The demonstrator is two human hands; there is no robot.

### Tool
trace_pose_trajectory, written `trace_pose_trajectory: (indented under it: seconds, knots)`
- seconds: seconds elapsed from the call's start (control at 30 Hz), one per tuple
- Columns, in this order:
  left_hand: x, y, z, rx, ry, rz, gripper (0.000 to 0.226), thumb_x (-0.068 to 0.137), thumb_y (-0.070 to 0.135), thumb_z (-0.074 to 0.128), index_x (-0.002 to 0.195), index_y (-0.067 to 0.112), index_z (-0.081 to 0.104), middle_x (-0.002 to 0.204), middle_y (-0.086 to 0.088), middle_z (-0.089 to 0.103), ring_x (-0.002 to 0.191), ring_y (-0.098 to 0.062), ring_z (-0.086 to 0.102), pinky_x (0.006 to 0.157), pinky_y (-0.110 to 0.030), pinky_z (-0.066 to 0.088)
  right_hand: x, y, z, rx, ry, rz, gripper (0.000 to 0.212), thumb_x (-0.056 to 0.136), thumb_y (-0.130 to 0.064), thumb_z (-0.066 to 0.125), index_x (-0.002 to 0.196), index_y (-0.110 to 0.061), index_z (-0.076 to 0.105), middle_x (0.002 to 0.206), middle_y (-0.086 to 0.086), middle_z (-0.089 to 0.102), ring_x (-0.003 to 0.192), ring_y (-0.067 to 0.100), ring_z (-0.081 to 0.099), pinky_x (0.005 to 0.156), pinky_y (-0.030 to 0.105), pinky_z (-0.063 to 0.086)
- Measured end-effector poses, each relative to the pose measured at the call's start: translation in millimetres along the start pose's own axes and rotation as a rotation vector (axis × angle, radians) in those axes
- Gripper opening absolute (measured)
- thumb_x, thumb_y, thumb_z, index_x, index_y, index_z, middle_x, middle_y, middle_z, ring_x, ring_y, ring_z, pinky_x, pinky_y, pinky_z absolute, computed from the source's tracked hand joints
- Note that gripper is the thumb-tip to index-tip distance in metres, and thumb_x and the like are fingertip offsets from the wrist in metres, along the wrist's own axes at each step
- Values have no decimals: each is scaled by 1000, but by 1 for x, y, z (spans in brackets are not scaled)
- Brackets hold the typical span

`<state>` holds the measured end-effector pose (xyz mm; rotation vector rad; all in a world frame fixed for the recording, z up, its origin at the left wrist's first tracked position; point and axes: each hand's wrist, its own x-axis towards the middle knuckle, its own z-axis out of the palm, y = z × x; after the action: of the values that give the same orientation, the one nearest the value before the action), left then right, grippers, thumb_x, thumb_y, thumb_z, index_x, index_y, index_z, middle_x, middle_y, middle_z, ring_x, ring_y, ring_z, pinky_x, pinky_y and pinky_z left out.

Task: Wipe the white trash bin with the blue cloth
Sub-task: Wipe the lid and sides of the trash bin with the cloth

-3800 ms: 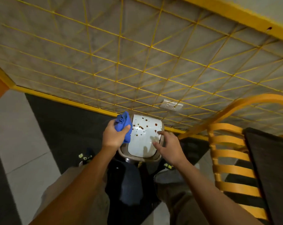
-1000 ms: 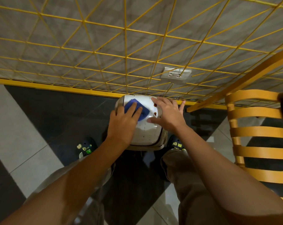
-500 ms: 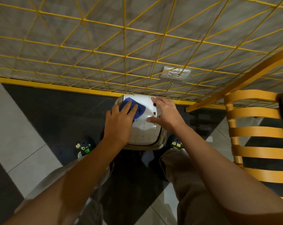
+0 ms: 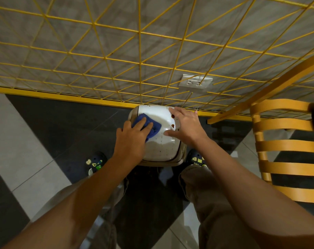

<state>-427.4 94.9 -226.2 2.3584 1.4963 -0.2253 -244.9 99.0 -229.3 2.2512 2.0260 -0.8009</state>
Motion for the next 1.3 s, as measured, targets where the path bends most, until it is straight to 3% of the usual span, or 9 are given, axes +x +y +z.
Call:
trace_pose_trajectory:
  seconds: [0.17, 0.23, 0.47, 0.7, 0.8, 1.0, 1.13, 1.2, 1.3]
  knots:
    - [-2, -5, -9, -585, 181, -36, 41, 88, 22, 58, 128, 16, 52, 125, 0, 53, 110, -20, 50, 91, -33, 41, 1, 1, -6, 22, -90, 7, 83, 83, -41, 65, 150, -25, 17, 158, 1, 17, 146, 24, 12, 119, 47, 1]
    - [-1, -4, -18, -796, 191, -157, 28, 88, 22, 58, 114, 12, 59, 107, 0, 49, 95, -13, 49, 81, -25, 36, -2, -1, -11, 167, -57, 23, 82, 84, -37, 66, 149, -25, 19, 157, 2, 18, 146, 22, 13, 120, 44, 10]
    - [0, 7, -25, -1032, 219, -214, 16, 82, 27, 64, 88, 12, 60, 82, -16, 56, 69, -23, 58, 63, -31, 44, -46, -47, -20, 1049, 112, 144, 36, 91, -21, 58, 127, -13, 56, 110, -3, 62, 100, 6, 59, 88, 20, 47]
    - [-18, 36, -30, -1082, 201, -113, 51, 78, 20, 70, 126, 22, 52, 105, 11, 54, 97, -6, 57, 79, -17, 51, -56, -48, -16, 1304, -37, 160, 22, 93, -25, 54, 112, -19, 62, 104, 4, 70, 90, 10, 70, 76, 21, 56]
    - [-20, 40, -28, -1199, 88, -54, 51, 80, 10, 67, 125, 27, 49, 119, 6, 56, 113, -6, 53, 82, -8, 47, -54, -38, -17, 1402, -100, 187, 38, 88, -29, 60, 121, -12, 56, 110, 11, 69, 100, 22, 68, 89, 33, 54]
    - [-20, 46, -36, -1472, -93, 156, 51, 83, -8, 51, 120, 27, 47, 117, 9, 60, 110, 9, 53, 93, -8, 41, -48, -18, -14, 1746, -70, 237, 65, 66, -16, 69, 126, -11, 45, 103, 8, 66, 83, 15, 69, 73, 27, 59]
    - [-1, 27, -33, -1153, 166, 90, 31, 89, 0, 49, 114, 13, 61, 111, -3, 67, 95, 7, 58, 85, -6, 42, -38, -2, -15, 1545, 7, 251, 74, 64, -5, 76, 129, -12, 44, 118, 12, 63, 98, 23, 66, 83, 33, 57]
    - [11, 13, -22, -821, 302, 56, 28, 86, 17, 51, 111, 17, 64, 116, -1, 64, 107, -7, 57, 96, -20, 40, -33, 6, -17, 1367, 70, 287, 62, 76, -2, 71, 131, -10, 45, 123, 14, 62, 103, 25, 64, 89, 37, 55]
    - [24, 0, -5, -473, 212, 17, 40, 87, 31, 56, 126, 23, 55, 138, 2, 47, 132, -18, 37, 104, -37, 21, -24, 17, -14, 1027, 159, 253, 59, 83, -12, 67, 138, -14, 43, 135, 10, 51, 121, 23, 53, 107, 39, 41]
